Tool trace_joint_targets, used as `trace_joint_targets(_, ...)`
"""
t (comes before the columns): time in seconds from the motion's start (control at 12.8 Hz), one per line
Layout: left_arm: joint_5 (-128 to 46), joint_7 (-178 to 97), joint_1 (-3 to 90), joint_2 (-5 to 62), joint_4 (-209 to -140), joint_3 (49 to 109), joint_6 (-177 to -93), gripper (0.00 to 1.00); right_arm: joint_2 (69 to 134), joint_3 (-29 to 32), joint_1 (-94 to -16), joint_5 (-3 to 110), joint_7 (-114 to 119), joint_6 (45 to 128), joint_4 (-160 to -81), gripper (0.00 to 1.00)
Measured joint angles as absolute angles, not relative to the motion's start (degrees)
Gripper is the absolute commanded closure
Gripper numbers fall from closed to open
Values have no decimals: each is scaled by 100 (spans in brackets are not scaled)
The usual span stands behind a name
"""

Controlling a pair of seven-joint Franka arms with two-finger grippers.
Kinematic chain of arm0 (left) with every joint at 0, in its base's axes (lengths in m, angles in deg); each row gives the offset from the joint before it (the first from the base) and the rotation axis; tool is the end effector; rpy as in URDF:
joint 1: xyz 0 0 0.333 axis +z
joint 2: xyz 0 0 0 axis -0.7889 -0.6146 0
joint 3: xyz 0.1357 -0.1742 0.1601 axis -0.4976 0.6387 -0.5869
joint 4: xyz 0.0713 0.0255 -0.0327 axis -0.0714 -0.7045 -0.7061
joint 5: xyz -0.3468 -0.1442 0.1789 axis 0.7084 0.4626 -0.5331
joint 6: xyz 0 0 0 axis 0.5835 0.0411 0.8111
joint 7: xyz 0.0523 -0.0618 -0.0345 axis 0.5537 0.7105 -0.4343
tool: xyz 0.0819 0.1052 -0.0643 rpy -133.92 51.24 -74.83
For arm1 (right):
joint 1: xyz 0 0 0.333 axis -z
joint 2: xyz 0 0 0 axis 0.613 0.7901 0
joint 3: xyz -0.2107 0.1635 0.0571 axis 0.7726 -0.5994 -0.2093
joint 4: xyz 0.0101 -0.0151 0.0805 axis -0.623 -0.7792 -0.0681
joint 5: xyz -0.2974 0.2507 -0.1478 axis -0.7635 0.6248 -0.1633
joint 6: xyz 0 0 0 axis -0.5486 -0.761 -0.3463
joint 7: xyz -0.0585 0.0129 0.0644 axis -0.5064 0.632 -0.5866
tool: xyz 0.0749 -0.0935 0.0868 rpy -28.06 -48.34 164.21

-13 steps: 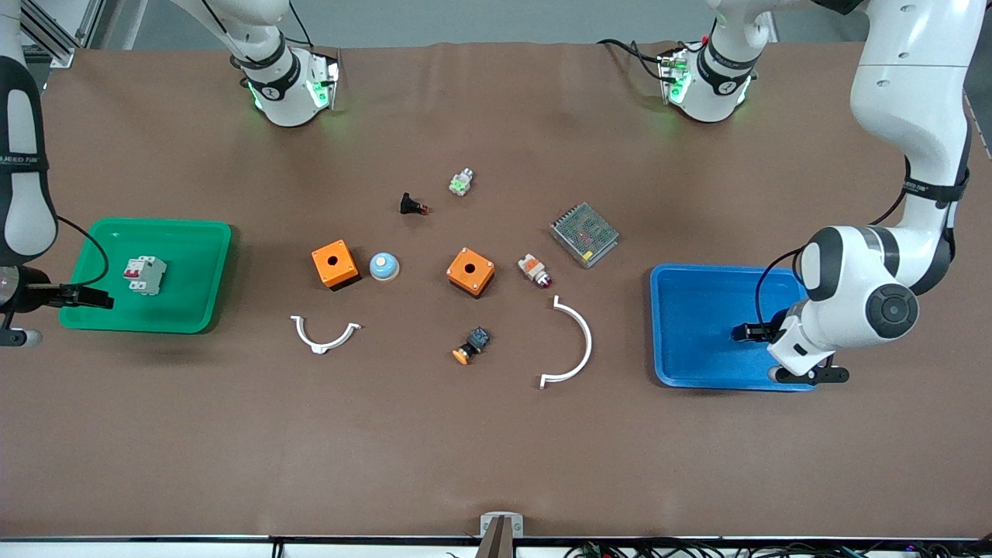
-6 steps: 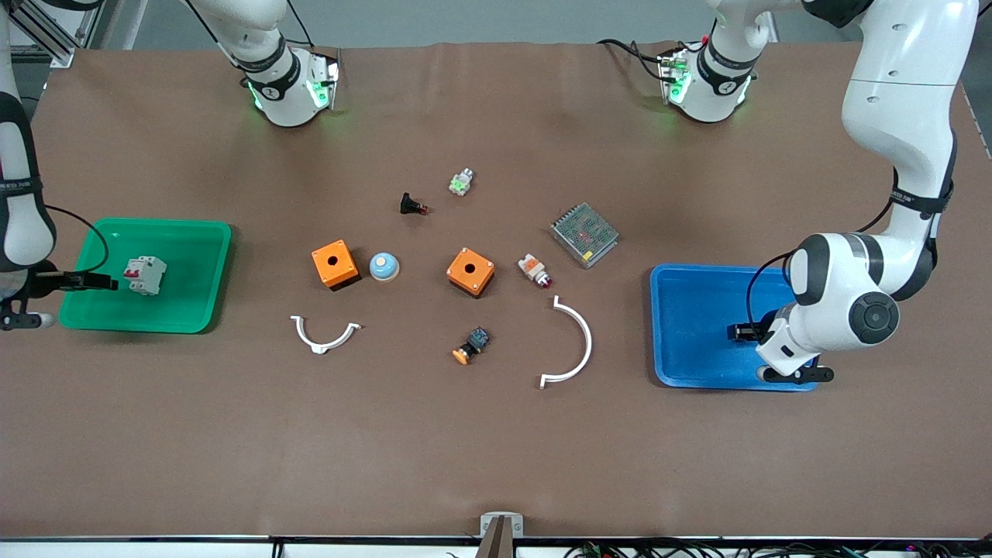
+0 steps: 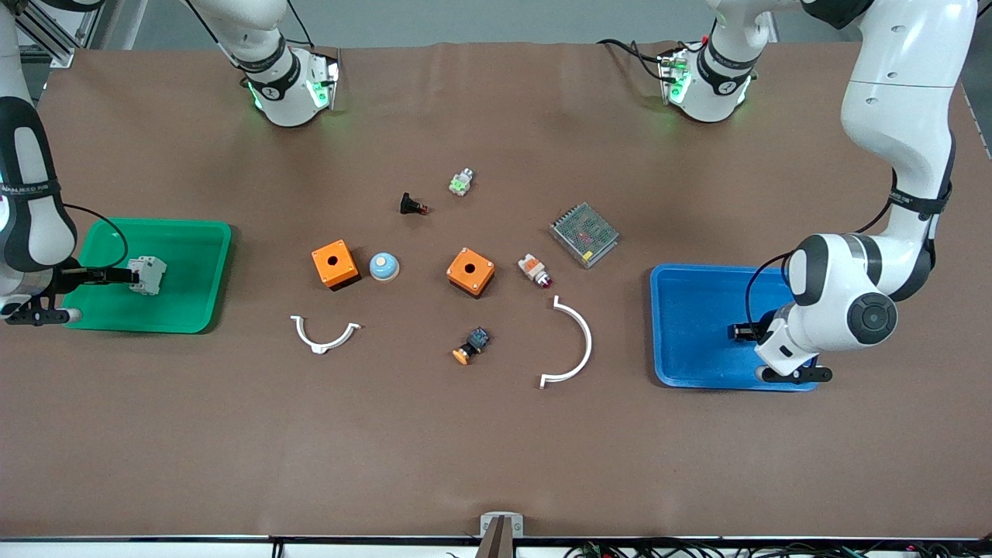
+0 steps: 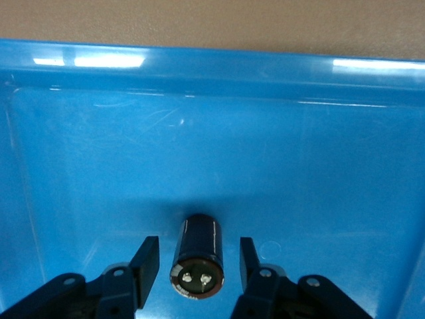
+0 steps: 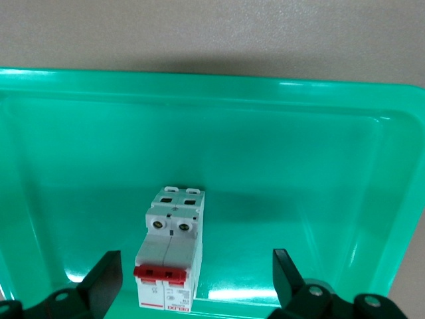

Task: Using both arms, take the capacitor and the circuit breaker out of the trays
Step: 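Grasp the capacitor with the left gripper while the right gripper grasps the breaker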

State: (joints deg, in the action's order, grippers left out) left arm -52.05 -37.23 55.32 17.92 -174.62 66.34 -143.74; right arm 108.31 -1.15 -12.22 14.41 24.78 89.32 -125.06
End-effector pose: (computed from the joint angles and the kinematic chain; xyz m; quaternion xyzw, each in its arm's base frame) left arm 0.6340 -0.0250 0.1122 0.9965 0.0008 -0.0826 0.0120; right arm 0.5295 -0.2914 0.1371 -0.9900 -0.0038 0.1354 0.0397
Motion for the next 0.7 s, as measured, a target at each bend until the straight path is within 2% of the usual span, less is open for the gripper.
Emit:
trace_joint_targets(0.31, -5205, -3726, 5540, 1725, -17468, 6631, -14374, 45, 10828, -117, -1221, 1453, 2464, 8943, -12671, 0)
trace_joint_targets(0.47, -5205, -3731, 5540, 1705, -17468, 6631, -14375, 50, 10825, -115, -1221, 1454, 2461, 8943, -12725, 2)
trace_joint_targets(0.55, -5205, -3733, 5540, 1704, -17468, 6631, -14375, 54, 10825, -113, -1220, 1455, 2461, 8943, -12756, 6)
trace_joint_targets(0.62, -5205, -3733, 5539, 1704, -17468, 6631, -14376, 65, 10825, -111, -1220, 1455, 2459, 8943, -12782, 32)
trace_joint_targets(0.7, -5205, -3734, 5539, 1704, -17468, 6631, -14376, 77, 10825, -111, -1219, 1455, 2459, 8943, -12798, 36)
